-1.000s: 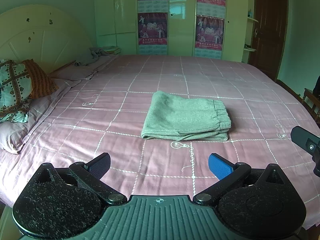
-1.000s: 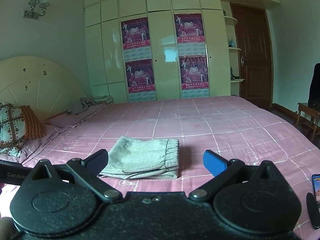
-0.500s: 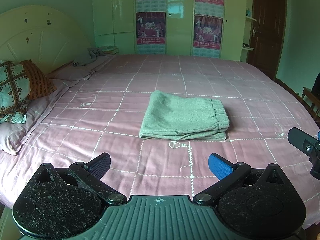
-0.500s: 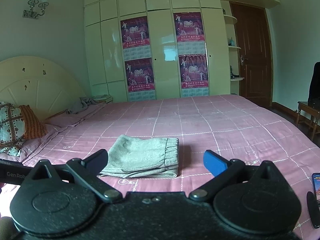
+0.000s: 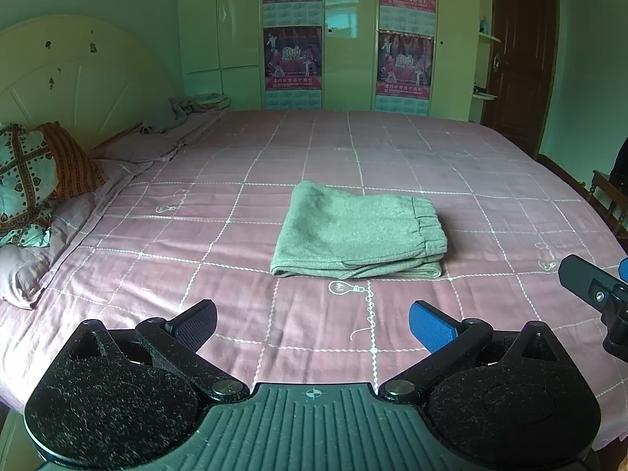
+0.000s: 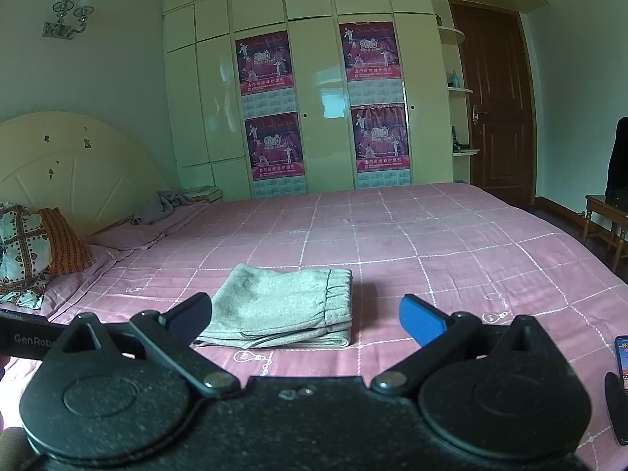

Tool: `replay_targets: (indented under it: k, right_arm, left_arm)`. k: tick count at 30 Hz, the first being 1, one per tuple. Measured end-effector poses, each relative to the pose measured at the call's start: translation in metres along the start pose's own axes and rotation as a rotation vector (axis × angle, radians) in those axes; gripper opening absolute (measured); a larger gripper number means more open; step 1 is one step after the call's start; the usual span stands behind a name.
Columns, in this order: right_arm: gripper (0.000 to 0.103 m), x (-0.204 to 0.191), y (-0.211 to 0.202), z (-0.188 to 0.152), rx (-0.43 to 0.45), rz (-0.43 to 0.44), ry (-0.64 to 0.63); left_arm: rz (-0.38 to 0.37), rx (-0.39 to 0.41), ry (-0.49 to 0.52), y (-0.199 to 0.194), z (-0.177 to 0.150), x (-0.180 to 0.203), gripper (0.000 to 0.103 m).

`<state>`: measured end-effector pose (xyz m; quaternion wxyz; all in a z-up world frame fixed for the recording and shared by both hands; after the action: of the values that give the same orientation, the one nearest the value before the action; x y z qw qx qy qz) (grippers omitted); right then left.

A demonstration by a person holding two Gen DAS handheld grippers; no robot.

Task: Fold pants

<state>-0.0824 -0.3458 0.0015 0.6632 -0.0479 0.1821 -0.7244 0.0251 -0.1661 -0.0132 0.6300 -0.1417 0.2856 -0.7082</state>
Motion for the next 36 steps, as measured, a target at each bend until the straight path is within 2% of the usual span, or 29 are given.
replay_targets:
  k: [36]
  right_arm:
    - [0.102,0.004,0.011,-0.009,-0.028,-0.009,0.016]
  left_arm:
    - [-0.02,-0.023,0.021,0.012,-0.001,0.011,0.103]
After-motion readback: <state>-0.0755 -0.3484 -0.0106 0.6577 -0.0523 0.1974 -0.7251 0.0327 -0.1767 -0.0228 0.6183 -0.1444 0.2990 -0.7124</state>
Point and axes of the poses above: each gripper's, at about its wrist camera, not at the fingertips, and y roughly the way its jaws point, x to its right, z to its top, the point moved 9 cm from there along y, roughly the way its jaws point, and after that the axes turned 14 degrees about z, right-handed, at the moved point
